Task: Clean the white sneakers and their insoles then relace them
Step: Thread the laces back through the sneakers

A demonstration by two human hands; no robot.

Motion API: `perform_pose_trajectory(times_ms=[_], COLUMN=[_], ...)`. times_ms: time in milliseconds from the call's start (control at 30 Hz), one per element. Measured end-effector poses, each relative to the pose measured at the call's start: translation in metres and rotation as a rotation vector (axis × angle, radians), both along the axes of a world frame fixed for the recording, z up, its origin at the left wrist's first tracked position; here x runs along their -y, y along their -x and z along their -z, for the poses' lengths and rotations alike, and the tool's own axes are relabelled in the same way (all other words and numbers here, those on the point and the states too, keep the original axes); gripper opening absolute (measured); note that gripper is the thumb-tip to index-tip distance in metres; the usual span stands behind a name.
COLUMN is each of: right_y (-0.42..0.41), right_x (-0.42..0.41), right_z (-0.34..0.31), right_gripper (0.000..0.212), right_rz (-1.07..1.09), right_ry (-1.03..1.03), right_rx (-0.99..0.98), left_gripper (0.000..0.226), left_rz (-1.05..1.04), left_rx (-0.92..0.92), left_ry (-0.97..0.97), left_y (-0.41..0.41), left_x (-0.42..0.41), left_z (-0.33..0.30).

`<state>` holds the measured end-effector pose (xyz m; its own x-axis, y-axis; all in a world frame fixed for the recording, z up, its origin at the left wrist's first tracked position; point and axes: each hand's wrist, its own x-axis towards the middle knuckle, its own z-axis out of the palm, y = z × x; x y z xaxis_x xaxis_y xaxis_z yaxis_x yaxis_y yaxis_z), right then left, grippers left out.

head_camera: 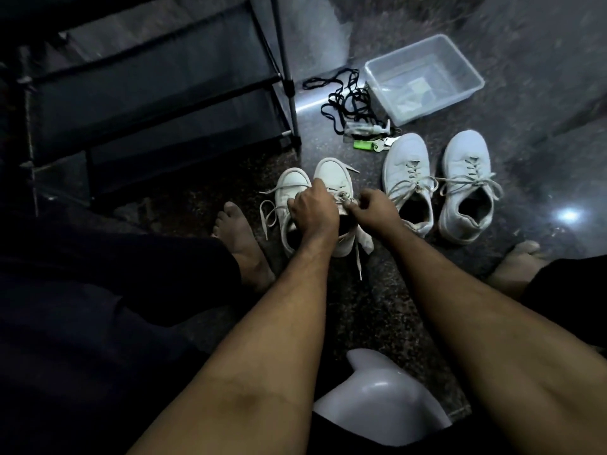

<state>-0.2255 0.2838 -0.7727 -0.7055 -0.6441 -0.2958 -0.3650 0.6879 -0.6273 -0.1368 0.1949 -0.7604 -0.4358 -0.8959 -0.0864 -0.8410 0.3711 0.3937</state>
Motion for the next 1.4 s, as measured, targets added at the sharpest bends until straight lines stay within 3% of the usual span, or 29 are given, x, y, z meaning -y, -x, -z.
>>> perform_pose_trajectory(times_ms=[167,367,467,533,600,733,767,833,933,1033,1133,1233,1333,1400], right_y=[0.007,0.026,0.028,0.026,0.018,0.004,0.003,0.004,0.003,0.0,-0.004,-0.005,-0.002,-0.001], right_x=[0.006,0.009,0.009,0.008,0.003,-0.011,-0.014,-0.013,-0.01,-0.006,-0.001,0.012,0.023,0.028], right_z=[-0.025,-0.042,-0.041,-0.036,-0.036,-0.023,-0.019,-0.008,0.001,0.007,-0.001,-0.007,-0.006,-0.007], right_gripper=[0.019,0.011,0.033,0.041,0.039,0.028,0.027,0.036,0.057,0.046,0.025,0.018,0.011,0.023], right_rz=[0.4,0.704,0.578,0.359,0.229,0.158,0.117,0.083,0.083,0.157,0.351,0.489,0.516,0.545], right_ry=[0.359,0.66,0.602,0.29,0.005,-0.105,-0.127,-0.176,-0.187,-0.038,0.266,0.448,0.479,0.513], right_rx=[0.471,0.558,0.312,0.044,-0.151,-0.411,-0.39,-0.159,0.179,0.3,0.552,0.857,0.851,0.826], left_gripper=[0.012,0.038,0.031,0.032,0.032,0.024,0.02,0.012,0.029,0.049,0.048,0.047,0.039,0.028], left_rz=[-0.153,0.056,0.09,0.039,-0.001,-0.099,-0.124,-0.145,-0.091,-0.034,-0.005,-0.044,-0.151,-0.253], left_rx=[-0.296,0.005,0.05,0.043,0.05,-0.153,-0.237,-0.404,-0.578,-0.534,-0.418,-0.407,-0.509,-0.388], left_ry=[-0.345,-0.38,-0.329,-0.292,-0.28,-0.291,-0.267,-0.193,-0.028,0.023,-0.019,-0.032,-0.02,-0.136], left_y=[0.01,-0.011,-0.02,-0.018,-0.014,0.003,0.009,0.019,0.026,0.025,0.019,0.011,0.008,0.008], left_x=[0.01,0.0,-0.005,-0.005,-0.004,0.002,0.005,0.011,0.017,0.017,0.005,-0.005,-0.01,-0.004], left_z=[-0.021,-0.001,0.006,0.001,-0.004,-0.017,-0.024,-0.036,-0.045,-0.038,-0.025,-0.015,-0.012,-0.007])
